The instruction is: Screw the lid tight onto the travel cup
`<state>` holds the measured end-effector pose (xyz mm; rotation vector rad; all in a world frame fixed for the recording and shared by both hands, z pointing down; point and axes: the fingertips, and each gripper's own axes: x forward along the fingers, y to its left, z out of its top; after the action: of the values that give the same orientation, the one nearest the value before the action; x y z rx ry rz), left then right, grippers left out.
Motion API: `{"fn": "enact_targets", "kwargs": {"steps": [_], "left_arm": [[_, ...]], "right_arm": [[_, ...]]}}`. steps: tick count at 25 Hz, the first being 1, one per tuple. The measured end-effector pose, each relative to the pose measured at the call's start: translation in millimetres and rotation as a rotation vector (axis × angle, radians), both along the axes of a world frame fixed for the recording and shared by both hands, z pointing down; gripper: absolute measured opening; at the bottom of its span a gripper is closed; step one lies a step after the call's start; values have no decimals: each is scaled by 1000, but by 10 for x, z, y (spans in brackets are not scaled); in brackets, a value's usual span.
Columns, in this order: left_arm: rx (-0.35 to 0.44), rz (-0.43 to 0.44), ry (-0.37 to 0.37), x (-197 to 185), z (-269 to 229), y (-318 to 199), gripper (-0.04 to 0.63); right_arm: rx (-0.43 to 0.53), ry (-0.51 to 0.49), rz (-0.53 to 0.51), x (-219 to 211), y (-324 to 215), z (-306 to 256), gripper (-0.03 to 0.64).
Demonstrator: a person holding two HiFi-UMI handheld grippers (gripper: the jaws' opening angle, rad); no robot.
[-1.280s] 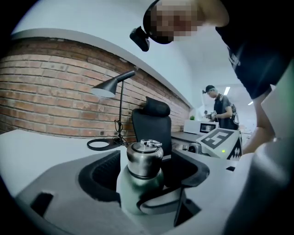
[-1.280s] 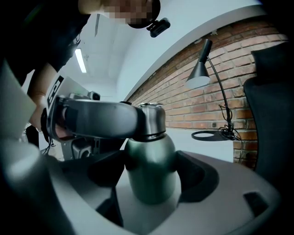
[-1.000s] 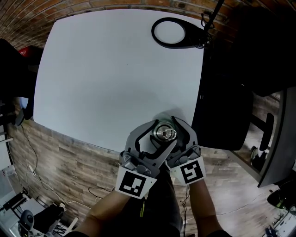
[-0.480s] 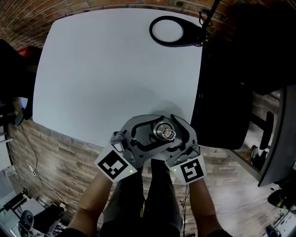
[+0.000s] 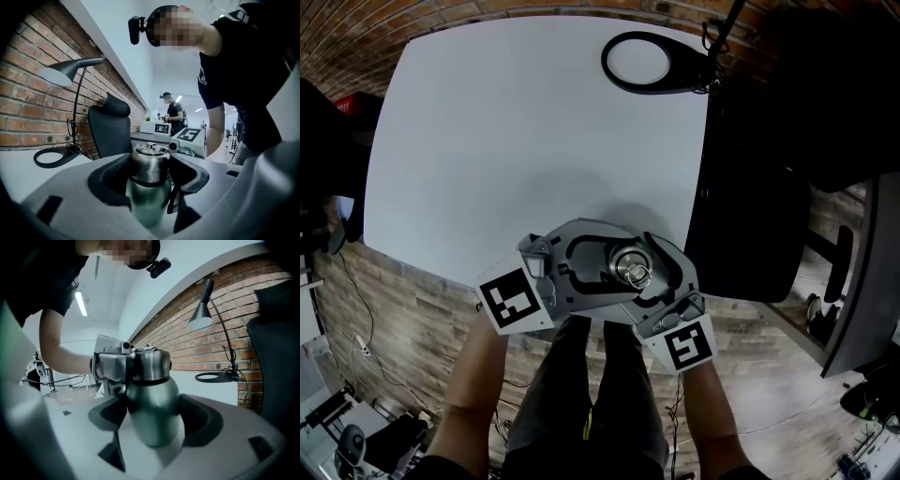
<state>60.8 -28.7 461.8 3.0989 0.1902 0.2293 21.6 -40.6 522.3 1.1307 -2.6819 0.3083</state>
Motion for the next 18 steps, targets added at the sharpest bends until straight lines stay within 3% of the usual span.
{"fn": "enact_targets", "kwargs": {"steps": [13, 18], "left_arm": [[-19, -80, 25, -48, 26, -57, 270], [-20, -87, 29, -27, 9, -41, 331]], "right_arm": [[0, 9, 31, -47, -46, -45, 354], [14, -19, 37, -20, -17, -218, 354]]}}
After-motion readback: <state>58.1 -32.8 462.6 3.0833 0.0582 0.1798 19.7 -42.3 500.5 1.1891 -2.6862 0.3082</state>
